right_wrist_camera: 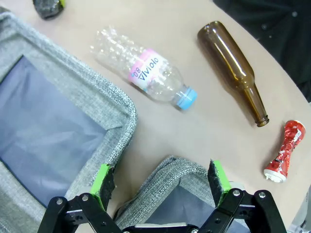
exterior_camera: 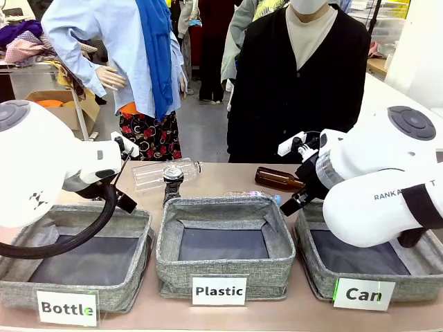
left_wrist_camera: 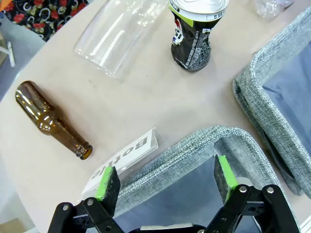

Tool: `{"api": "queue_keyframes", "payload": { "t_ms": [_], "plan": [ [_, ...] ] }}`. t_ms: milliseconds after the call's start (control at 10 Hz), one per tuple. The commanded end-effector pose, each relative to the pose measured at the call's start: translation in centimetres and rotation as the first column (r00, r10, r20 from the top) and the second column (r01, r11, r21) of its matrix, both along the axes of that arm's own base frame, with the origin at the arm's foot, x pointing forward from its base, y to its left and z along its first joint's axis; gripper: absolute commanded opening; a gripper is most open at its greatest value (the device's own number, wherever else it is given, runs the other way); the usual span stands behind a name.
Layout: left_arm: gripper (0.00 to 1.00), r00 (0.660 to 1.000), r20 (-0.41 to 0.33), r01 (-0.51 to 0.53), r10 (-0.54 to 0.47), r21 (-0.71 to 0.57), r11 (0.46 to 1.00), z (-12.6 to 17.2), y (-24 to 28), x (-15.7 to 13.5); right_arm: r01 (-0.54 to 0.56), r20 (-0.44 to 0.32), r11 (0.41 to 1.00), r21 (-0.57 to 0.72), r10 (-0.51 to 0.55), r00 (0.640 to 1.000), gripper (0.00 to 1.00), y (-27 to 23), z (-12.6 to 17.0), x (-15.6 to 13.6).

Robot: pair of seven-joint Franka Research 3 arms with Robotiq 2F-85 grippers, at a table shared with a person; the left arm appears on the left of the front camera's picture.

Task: Sort the can waste into the basket.
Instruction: Pick up the can waste from the table and place it in the right Fabric basket.

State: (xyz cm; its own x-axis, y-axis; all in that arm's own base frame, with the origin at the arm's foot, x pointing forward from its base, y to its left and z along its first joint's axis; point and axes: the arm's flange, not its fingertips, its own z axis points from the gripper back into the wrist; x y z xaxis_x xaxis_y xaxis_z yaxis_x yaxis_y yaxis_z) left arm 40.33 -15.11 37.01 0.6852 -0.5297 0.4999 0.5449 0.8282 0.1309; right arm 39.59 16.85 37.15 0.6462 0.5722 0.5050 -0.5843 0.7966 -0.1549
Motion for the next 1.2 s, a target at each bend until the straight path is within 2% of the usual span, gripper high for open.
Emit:
{"api": "queue_keyframes", "payload": {
  "t_ms": [0,200,300,400,500,600,700,800,900,1000,1100],
  "plan": [
    [1.0,1.0,0.0,0.0,0.0,0.0,1.0,0.0,0.0,0.0,0.0,0.0,1.0,0.0,0.0,1.0,1.0,0.0,0.0,0.0],
    [1.0,1.0,0.0,0.0,0.0,0.0,1.0,0.0,0.0,0.0,0.0,0.0,1.0,0.0,0.0,1.0,1.0,0.0,0.0,0.0],
    [1.0,0.998,0.004,0.067,-0.067,-0.04,0.997,1.8,0.7,-0.4,-0.019,-0.02,1.0,0.013,0.019,1.0,1.0,-0.1,2.2,0.1],
    [1.0,0.995,0.0,0.1,-0.1,-0.093,0.991,5.1,1.4,-1.2,-0.002,-0.039,0.997,0.081,0.005,0.999,1.0,-1.0,6.3,0.2],
    [1.0,0.996,-0.077,0.031,-0.045,-0.176,0.984,9.4,1.7,-2.4,0.019,-0.093,0.987,0.159,-0.005,0.996,1.0,-2.3,11.0,-0.5],
    [1.0,0.991,-0.133,-0.008,-0.027,-0.257,0.966,13.6,1.5,-3.9,0.149,-0.21,0.945,0.292,-0.089,0.974,1.0,-3.7,15.5,-1.4],
    [1.0,0.973,-0.183,0.066,-0.143,-0.371,0.926,15.9,3.3,-5.3,0.161,-0.345,0.898,0.41,-0.011,0.939,1.0,-6.3,18.7,-2.6],
    [1.0,0.937,-0.227,0.126,-0.264,-0.484,0.866,18.2,5.0,-6.6,0.203,-0.413,0.857,0.474,0.013,0.911,1.0,-8.7,20.3,-3.9],
    [1.0,0.912,-0.229,0.153,-0.341,-0.581,0.8,18.8,8.0,-7.1,0.233,-0.454,0.821,0.522,0.036,0.89,1.0,-11.8,21.0,-5.1],
    [1.0,0.9,-0.234,0.12,-0.368,-0.678,0.725,19.8,11.8,-6.9,0.267,-0.461,0.778,0.569,0.032,0.887,1.0,-15.2,21.3,-6.1],
    [1.0,0.91,-0.221,0.06,-0.352,-0.769,0.637,19.8,16.1,-6.5,0.315,-0.473,0.717,0.622,0.023,0.881,1.0,-19.3,20.5,-6.9]
  ]
}}
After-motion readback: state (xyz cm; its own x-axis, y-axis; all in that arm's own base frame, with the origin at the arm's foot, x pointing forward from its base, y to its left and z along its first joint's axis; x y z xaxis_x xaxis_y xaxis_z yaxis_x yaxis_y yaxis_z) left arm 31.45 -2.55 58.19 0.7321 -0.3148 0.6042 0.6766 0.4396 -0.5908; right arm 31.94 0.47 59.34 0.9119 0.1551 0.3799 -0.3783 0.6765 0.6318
